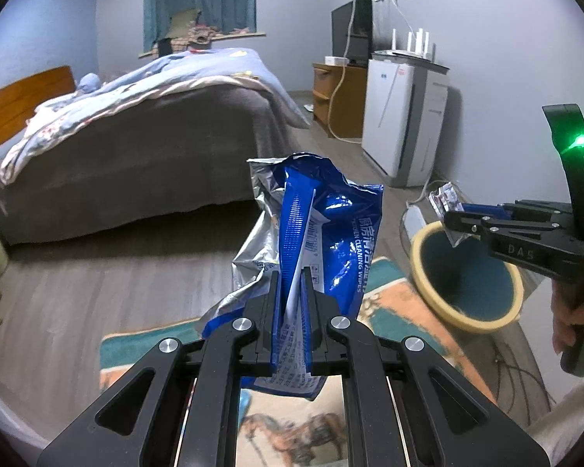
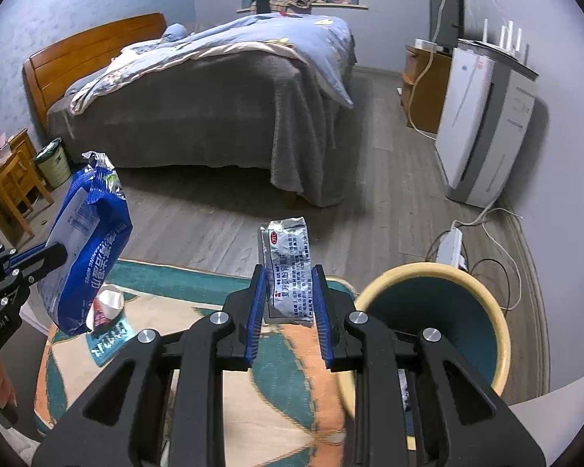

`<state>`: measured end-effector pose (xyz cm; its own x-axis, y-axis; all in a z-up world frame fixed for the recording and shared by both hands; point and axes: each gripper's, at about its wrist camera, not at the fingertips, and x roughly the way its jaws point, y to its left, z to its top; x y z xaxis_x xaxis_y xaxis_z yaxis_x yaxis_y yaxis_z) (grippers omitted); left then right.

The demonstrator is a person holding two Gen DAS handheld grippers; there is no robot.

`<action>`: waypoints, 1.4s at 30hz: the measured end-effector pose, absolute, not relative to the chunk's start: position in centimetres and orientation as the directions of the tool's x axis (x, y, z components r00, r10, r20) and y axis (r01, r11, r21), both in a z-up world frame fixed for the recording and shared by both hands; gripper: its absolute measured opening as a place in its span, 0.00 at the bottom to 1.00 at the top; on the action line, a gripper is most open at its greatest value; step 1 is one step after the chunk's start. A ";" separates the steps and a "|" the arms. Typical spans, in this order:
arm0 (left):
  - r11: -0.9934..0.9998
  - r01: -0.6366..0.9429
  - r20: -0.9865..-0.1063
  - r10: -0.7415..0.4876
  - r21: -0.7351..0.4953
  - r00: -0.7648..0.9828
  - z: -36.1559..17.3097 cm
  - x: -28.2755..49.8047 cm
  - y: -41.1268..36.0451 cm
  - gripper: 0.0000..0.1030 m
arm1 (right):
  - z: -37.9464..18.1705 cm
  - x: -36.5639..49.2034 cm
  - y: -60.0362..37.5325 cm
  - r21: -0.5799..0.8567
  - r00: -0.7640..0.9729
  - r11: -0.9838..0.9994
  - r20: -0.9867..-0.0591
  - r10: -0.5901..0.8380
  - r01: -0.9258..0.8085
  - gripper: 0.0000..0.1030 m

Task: Collect trash
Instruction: 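Carry the wipes packet and foil strip over the bin and release both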

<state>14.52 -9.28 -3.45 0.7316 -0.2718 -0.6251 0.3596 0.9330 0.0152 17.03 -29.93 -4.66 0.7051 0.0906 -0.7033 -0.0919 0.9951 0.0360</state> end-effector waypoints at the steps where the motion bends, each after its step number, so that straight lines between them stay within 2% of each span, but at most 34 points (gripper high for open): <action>1: 0.930 0.367 -0.626 -0.277 0.016 0.729 -3.5 14.7 -9.9 0.10 | -4.7 17.1 -30.6 0.039 0.705 0.996 -0.704 0.086 -0.082 0.23; 15: 0.881 0.473 -0.645 -0.358 0.007 0.676 -4.8 16.0 -19.2 0.10 | -5.8 16.7 -39.7 0.047 0.692 0.997 -0.721 -0.013 0.068 0.23; 27: 0.830 0.557 -0.682 -0.401 0.011 0.612 -7.4 16.1 -26.4 0.10 | -8.5 16.3 -47.2 0.058 0.622 0.978 -0.779 -0.082 0.201 0.23; 42: 0.761 0.649 -0.722 -0.444 0.010 0.531 -10.8 15.3 -32.5 0.11 | -11.2 15.4 -51.9 0.104 0.540 0.945 -0.837 -0.086 0.311 0.23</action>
